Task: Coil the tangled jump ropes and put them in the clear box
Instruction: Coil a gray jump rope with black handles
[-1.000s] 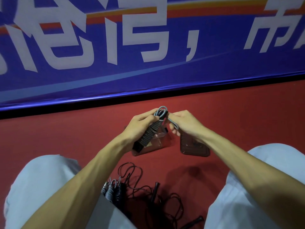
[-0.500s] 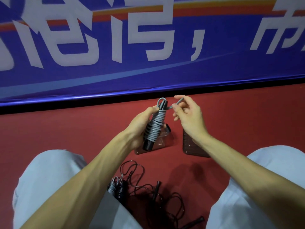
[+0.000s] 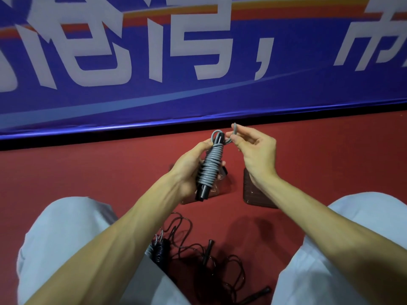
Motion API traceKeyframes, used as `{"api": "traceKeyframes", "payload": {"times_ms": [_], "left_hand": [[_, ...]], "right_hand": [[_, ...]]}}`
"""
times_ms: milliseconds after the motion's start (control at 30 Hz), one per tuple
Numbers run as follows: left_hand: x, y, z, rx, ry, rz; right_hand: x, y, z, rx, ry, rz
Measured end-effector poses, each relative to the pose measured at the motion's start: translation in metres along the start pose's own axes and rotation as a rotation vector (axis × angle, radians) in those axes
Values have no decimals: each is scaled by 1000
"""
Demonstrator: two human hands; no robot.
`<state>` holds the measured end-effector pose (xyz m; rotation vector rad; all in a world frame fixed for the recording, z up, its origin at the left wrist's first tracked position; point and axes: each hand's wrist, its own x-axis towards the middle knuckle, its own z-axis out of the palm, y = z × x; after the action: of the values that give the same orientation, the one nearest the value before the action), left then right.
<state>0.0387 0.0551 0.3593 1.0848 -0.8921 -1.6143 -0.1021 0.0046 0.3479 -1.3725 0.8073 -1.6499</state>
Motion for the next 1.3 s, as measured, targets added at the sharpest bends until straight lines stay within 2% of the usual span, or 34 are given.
{"api": "traceKeyframes", "payload": {"times_ms": [67,167,267,333,433,567,733,1033,1200,1300], "left_hand": [[0,1,-2,-52,-17,-3],[-3,5,-1,-120,-41,3],[-3,4,-2,-160,-48,14],[-2,5,-3,-190,-36,18],[-2,8,-4,-228,-22,2],[-1,9,-8,-206,-12,-11],[-4,5,-5,-126,-57,1],[-9,6,3,-128,-55,26],[-8,5,6,-181,8,36],[-8,6,4,-120,0,70]], "right_hand": [[0,-2,0,7,-4,-9],[2,-8,-5,-115,-40,-73],[2,-6,-7,-379,-104,-305],[0,0,-7,-488,-106,-393],[0,5,-9,-519,-138,-418],[-7,9,-5,-507,-296,-495],[-2,12,-6,-517,-205,-539],[7,5,-12,-653,-127,-787],[10,1,-13,-691,-127,-788],[11,-1,-12,-706,-140,-770]]}}
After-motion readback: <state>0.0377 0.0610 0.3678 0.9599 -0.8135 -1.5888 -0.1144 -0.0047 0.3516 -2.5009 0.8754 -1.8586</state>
